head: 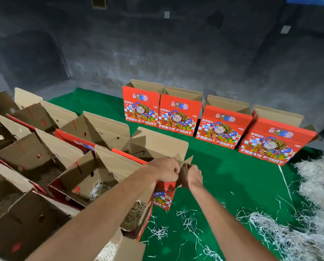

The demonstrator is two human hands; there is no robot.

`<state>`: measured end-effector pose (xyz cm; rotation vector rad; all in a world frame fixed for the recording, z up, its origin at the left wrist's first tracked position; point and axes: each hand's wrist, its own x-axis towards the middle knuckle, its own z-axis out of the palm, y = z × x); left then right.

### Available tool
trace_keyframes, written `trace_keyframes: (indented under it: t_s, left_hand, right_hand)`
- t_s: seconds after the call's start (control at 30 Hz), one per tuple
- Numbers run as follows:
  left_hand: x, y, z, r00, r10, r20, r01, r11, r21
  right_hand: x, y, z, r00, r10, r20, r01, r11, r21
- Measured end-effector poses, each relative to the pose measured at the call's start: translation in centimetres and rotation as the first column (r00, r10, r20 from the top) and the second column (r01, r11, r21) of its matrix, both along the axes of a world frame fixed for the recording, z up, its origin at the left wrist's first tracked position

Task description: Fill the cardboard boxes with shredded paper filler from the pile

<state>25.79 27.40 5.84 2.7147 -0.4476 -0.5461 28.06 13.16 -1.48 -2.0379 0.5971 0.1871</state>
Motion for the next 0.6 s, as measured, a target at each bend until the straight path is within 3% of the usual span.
trace_keyframes:
  t_s: [0.1, 0.43, 0.6]
  left_hand:
    - [0.7, 0.9, -0.2, 1.000, -0.007, 0.010, 0.007, 1.000, 0.010]
    - [0.1, 1.6, -1.3, 0.993, 0.056, 0.101, -0.058, 0.998, 0.017]
    - [0.4, 0.6, -1.1, 0.949, 0.047, 0.310, -0.087, 0.989, 0.116]
  right_hand:
    - [0.5, 1.8, -0.3, 0.999, -0.021, -0.039, 0.026, 0.991, 0.134]
    - [-1.0, 3.8, 0.0, 0.989, 0.143, 0.026, -0.145, 0.975, 0.169]
    - [-2.2, 2.7, 2.0, 0.959, 0.260, 0.108, -0.276, 0.946, 0.173]
